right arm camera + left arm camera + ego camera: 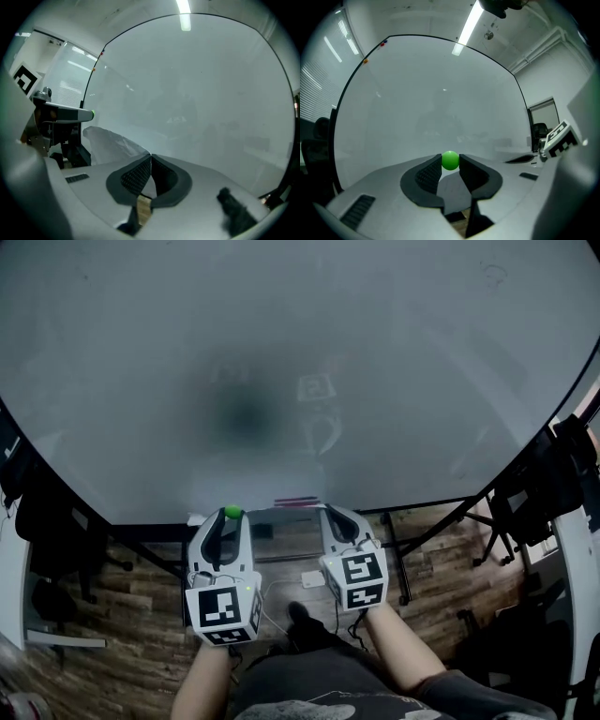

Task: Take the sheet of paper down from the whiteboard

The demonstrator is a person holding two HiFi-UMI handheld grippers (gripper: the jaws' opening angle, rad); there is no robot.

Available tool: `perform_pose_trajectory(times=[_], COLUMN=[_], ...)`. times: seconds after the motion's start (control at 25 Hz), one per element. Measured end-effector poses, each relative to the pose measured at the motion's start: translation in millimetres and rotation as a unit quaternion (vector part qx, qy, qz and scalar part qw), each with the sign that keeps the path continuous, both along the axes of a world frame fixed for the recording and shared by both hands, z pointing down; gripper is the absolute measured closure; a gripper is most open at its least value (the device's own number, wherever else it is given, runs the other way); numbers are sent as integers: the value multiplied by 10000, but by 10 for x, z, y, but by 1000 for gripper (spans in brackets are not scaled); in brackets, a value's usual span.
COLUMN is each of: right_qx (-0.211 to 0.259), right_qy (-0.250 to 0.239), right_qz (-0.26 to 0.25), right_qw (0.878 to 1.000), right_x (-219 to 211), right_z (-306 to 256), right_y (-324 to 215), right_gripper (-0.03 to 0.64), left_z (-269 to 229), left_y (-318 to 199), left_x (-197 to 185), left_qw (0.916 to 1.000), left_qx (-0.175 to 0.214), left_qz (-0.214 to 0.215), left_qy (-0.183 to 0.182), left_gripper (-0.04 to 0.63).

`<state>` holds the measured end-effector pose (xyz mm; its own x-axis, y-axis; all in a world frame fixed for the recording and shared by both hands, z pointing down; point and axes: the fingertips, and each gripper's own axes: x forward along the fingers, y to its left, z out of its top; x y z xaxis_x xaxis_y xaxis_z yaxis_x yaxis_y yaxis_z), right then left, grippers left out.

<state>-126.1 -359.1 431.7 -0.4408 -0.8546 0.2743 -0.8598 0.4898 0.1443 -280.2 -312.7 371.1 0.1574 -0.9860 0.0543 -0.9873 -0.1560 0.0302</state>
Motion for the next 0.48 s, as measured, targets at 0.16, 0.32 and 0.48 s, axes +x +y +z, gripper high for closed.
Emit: perform_pose_trajectory(times=[0.16,0.32,0.48], right_qx=[-185,-322,-413], right_qy=[132,276,368], right_qz=[219,363,439], right_qw=[9995,9984,9975], right_x=[11,92,172], right_z=[193,269,326], right_y=[263,480,564], right_gripper=[595,595,595], left_z=[341,508,546], left_y=[205,346,433], left_x=[-66,-42,-6], left_qw=[9992,9980,9977], left_qx=[-335,-531,-563], left_qz=[141,264,310], left_qy=[155,236,227], left_gripper=[472,472,472])
